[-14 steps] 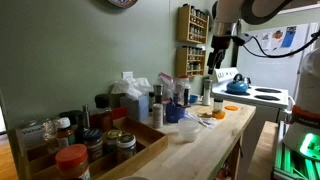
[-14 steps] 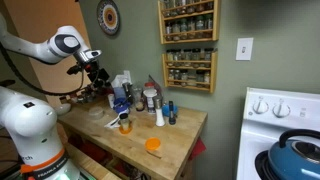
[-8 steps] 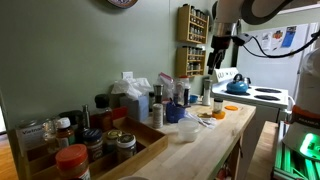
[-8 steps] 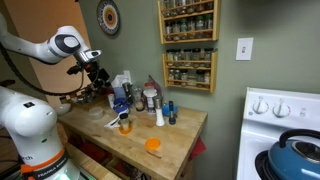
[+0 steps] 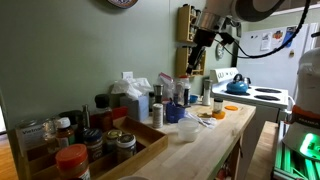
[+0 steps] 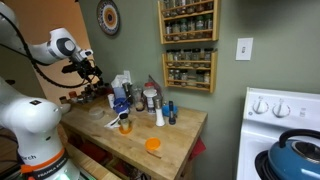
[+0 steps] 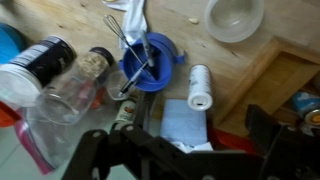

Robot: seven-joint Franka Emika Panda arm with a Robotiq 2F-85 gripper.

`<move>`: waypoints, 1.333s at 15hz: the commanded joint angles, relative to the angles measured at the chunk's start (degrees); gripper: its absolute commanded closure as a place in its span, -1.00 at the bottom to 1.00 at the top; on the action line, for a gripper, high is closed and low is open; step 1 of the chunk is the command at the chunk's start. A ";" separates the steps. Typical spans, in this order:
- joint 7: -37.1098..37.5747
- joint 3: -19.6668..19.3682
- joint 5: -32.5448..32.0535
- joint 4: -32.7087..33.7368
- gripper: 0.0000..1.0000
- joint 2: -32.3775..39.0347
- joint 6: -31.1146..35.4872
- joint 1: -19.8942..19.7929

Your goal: Pick up the white container of the left and put it in the clear lunch box

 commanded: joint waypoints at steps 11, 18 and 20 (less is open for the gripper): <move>1.19 -0.94 -3.05 16.08 -1.00 26.80 4.68 1.28; -2.45 -2.71 -2.73 21.47 -1.00 38.27 7.85 3.64; -1.18 -3.63 -3.88 19.90 -1.00 36.38 7.39 4.38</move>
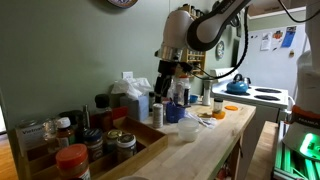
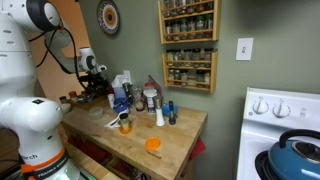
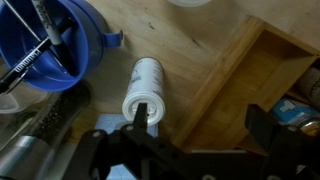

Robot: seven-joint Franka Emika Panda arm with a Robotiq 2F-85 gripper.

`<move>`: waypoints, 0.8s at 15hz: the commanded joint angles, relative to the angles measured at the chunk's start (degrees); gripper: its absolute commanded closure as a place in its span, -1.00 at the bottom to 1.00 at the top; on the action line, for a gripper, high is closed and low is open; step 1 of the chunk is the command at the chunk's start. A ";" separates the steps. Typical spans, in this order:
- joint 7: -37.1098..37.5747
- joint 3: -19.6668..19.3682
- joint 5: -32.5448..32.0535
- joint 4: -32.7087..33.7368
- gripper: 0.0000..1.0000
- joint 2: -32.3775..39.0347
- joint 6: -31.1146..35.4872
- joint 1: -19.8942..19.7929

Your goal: Pick up the white container of the left and put it in the clear lunch box

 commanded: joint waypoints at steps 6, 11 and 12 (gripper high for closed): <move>-2.27 -4.34 2.59 3.11 -1.00 4.48 -0.06 0.78; -8.08 -5.65 8.67 5.91 -1.00 9.21 0.74 -0.17; -9.44 -5.35 10.30 6.83 -1.00 9.99 0.34 -0.31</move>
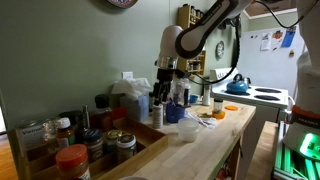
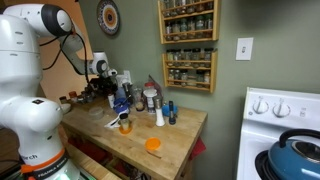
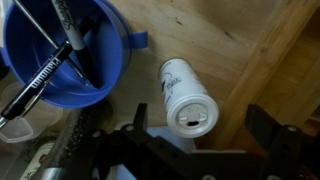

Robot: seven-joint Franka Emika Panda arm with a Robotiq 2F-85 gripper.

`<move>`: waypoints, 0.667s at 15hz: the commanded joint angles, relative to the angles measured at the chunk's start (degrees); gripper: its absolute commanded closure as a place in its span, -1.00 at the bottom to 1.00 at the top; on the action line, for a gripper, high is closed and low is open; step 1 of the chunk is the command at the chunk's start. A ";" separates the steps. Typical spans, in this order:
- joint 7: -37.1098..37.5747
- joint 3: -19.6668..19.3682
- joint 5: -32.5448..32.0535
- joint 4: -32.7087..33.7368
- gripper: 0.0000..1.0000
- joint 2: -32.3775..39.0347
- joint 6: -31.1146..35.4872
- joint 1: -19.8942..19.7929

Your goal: Pick up the white container of the left and put it in the clear lunch box

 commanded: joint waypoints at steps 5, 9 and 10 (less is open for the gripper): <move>-3.58 -0.53 4.30 5.51 -0.47 6.07 -1.02 0.92; -2.60 -1.38 3.26 6.27 0.08 6.92 -1.34 1.43; -2.00 -1.81 2.64 6.14 0.25 6.71 -1.41 1.73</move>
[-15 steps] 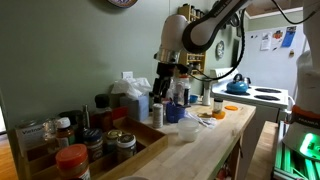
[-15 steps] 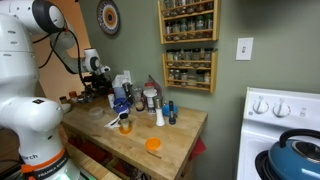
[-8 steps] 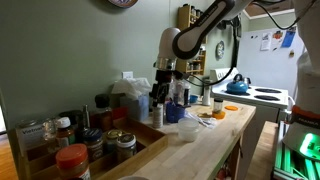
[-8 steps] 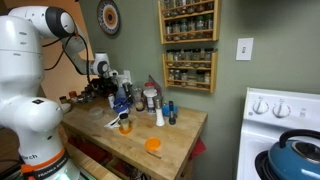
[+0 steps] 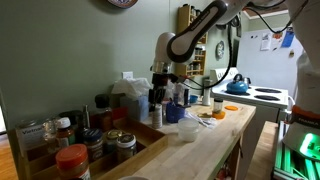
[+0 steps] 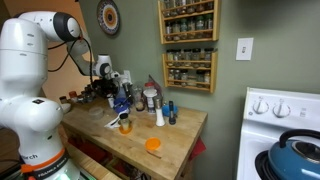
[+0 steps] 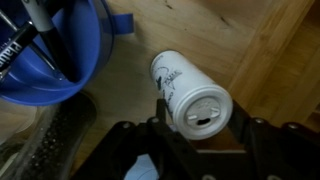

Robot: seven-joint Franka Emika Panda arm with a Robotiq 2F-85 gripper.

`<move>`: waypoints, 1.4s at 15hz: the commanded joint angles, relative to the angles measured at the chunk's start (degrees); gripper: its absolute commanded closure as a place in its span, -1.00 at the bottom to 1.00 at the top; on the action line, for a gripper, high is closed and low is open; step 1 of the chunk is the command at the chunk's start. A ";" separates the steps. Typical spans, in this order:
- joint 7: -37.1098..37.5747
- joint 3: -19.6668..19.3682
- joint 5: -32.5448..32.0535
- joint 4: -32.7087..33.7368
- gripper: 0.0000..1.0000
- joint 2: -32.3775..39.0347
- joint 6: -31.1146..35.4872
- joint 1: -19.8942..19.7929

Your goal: Pick up the white container of the left and put it in the clear lunch box

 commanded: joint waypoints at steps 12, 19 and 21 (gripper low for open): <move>-2.57 2.68 16.83 -11.51 0.34 -23.77 -13.76 0.47; 1.24 1.49 19.35 -23.68 0.34 -36.54 -16.77 2.09; 2.11 1.66 18.78 -25.59 0.34 -37.21 -16.76 2.17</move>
